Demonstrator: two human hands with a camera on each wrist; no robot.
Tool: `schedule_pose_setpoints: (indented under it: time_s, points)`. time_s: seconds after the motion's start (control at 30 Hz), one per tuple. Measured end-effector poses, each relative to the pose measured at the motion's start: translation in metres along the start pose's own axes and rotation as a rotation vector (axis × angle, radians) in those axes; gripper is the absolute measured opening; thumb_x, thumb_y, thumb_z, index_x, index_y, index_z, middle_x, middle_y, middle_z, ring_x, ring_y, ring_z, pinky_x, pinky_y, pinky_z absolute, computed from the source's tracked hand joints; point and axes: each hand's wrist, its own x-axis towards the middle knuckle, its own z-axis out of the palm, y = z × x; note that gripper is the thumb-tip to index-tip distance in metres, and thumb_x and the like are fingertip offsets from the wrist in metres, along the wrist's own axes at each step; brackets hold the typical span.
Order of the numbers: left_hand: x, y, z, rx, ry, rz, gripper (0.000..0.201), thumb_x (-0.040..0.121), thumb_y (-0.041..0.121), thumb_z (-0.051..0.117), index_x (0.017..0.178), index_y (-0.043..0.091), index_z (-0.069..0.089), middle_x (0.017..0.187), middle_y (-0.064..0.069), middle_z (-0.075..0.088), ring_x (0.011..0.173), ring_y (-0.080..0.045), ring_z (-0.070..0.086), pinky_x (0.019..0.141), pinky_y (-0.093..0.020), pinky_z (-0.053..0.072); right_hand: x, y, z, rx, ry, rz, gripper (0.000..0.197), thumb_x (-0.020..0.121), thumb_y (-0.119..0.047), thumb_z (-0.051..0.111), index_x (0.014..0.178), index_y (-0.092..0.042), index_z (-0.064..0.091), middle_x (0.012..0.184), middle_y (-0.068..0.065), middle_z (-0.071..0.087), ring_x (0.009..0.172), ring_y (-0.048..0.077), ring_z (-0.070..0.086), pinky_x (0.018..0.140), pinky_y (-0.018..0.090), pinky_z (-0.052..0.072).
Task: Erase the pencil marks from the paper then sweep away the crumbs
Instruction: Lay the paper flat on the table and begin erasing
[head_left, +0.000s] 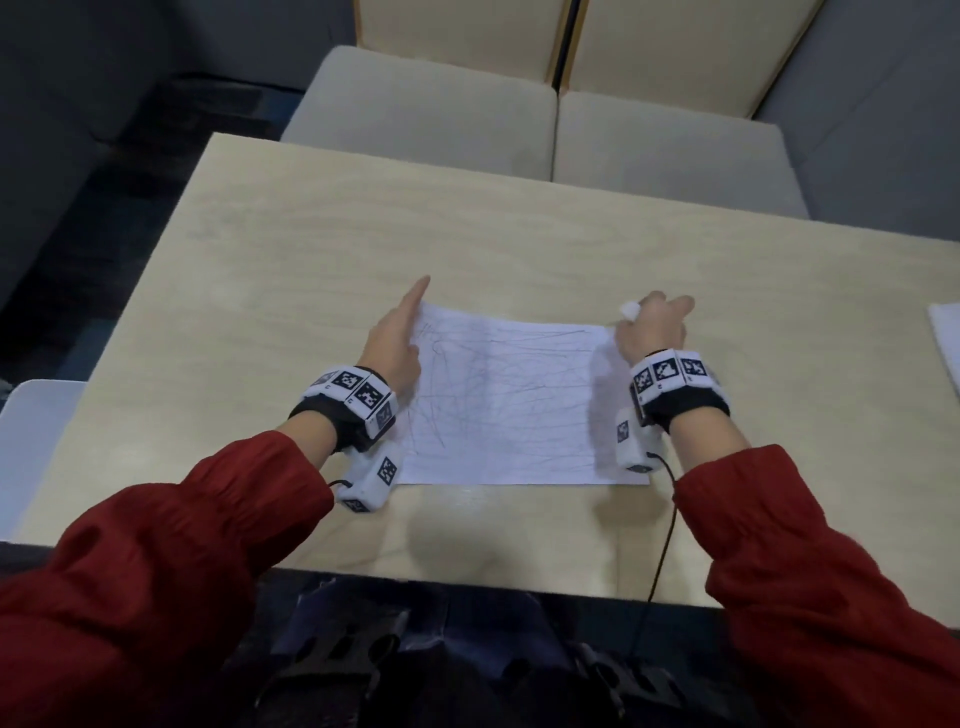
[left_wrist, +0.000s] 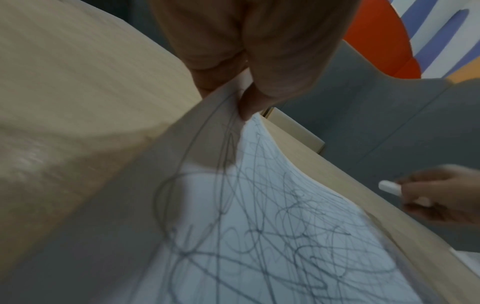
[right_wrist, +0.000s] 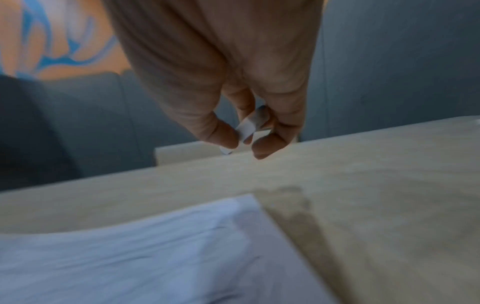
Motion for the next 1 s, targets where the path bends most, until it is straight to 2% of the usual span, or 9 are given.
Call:
schedule_pose_setpoints:
  time_s: [0.13, 0.23, 0.33, 0.43, 0.5, 0.63, 0.73, 0.8, 1.0]
  points:
    - [-0.005, -0.018, 0.008, 0.119, -0.064, 0.027, 0.067, 0.085, -0.006, 0.054, 0.145, 0.021, 0.041, 0.142, -0.01, 0.047, 0.134, -0.031, 0.039, 0.112, -0.038, 0.031, -0.069, -0.019, 0.014, 0.029, -0.119, -0.194, 0.037, 0.09, -0.004, 0.051, 0.127, -0.001, 0.055, 0.135, 0.021, 0.036, 0.107, 0.039, 0.053, 0.097, 0.033, 0.039]
    - [-0.02, -0.026, 0.009, 0.216, -0.1, 0.06, 0.057, 0.082, 0.005, 0.065, 0.136, 0.017, 0.052, 0.136, -0.007, 0.053, 0.131, -0.027, 0.043, 0.11, -0.037, 0.034, -0.103, -0.013, 0.035, 0.012, -0.198, -0.244, 0.039, 0.089, 0.002, 0.052, 0.127, -0.006, 0.059, 0.134, 0.019, 0.043, 0.119, 0.034, 0.049, 0.103, 0.029, 0.033]
    - [-0.039, -0.03, 0.012, 0.352, -0.065, 0.034, 0.06, 0.075, 0.009, 0.074, 0.132, 0.017, 0.056, 0.14, -0.009, 0.039, 0.13, -0.028, 0.039, 0.099, -0.037, 0.043, -0.122, -0.002, 0.043, 0.01, -0.221, -0.268, 0.035, 0.09, 0.004, 0.054, 0.123, -0.002, 0.062, 0.129, 0.019, 0.047, 0.118, 0.034, 0.051, 0.098, 0.029, 0.038]
    - [-0.049, -0.026, 0.019, 0.595, 0.003, 0.106, 0.078, 0.071, 0.022, 0.082, 0.14, 0.019, 0.047, 0.158, -0.016, 0.011, 0.145, -0.034, 0.013, 0.11, -0.045, 0.032, -0.13, 0.002, 0.045, 0.003, -0.217, -0.351, 0.026, 0.091, 0.003, 0.054, 0.115, 0.006, 0.062, 0.106, 0.016, 0.052, 0.106, 0.036, 0.055, 0.085, 0.03, 0.043]
    - [-0.051, -0.024, 0.029, 0.724, -0.131, 0.228, 0.075, 0.081, 0.034, 0.074, 0.146, 0.021, 0.038, 0.162, -0.011, 0.002, 0.149, -0.029, 0.002, 0.118, -0.045, 0.019, -0.133, 0.002, 0.047, -0.012, -0.201, -0.392, 0.021, 0.091, 0.003, 0.053, 0.106, 0.011, 0.064, 0.101, 0.015, 0.052, 0.1, 0.036, 0.058, 0.081, 0.032, 0.046]
    - [-0.058, -0.025, 0.051, 0.769, -0.35, 0.302, 0.067, 0.097, 0.039, 0.052, 0.153, 0.018, 0.023, 0.163, -0.008, -0.001, 0.15, -0.026, 0.006, 0.119, -0.044, 0.017, -0.134, 0.002, 0.049, -0.022, -0.172, -0.42, 0.026, 0.086, 0.01, 0.048, 0.103, 0.009, 0.067, 0.113, 0.018, 0.056, 0.103, 0.035, 0.058, 0.087, 0.04, 0.048]
    - [-0.06, -0.03, 0.056, 0.836, -0.387, 0.234, 0.074, 0.098, 0.05, 0.041, 0.156, 0.019, 0.007, 0.163, -0.005, -0.007, 0.15, -0.026, 0.001, 0.119, -0.046, 0.015, -0.135, -0.001, 0.044, -0.003, -0.182, -0.41, 0.036, 0.088, 0.009, 0.043, 0.112, 0.0, 0.067, 0.119, 0.016, 0.059, 0.112, 0.034, 0.055, 0.088, 0.034, 0.044]
    - [-0.061, -0.029, 0.055, 0.873, -0.394, 0.236, 0.077, 0.097, 0.056, 0.038, 0.156, 0.02, 0.002, 0.163, -0.003, -0.008, 0.15, -0.025, 0.001, 0.12, -0.046, 0.016, -0.132, -0.002, 0.045, 0.018, -0.165, -0.41, 0.037, 0.082, 0.011, 0.044, 0.11, 0.002, 0.067, 0.117, 0.019, 0.062, 0.111, 0.036, 0.055, 0.089, 0.038, 0.049]
    - [-0.091, -0.024, 0.051, 0.982, -0.34, 0.332, 0.074, 0.096, 0.06, 0.037, 0.155, 0.023, 0.012, 0.163, -0.001, 0.009, 0.146, -0.021, 0.023, 0.11, -0.034, 0.032, -0.137, -0.004, 0.051, 0.062, -0.149, -0.416, 0.031, 0.081, 0.006, 0.045, 0.097, -0.007, 0.068, 0.111, 0.017, 0.059, 0.094, 0.033, 0.06, 0.083, 0.035, 0.053]
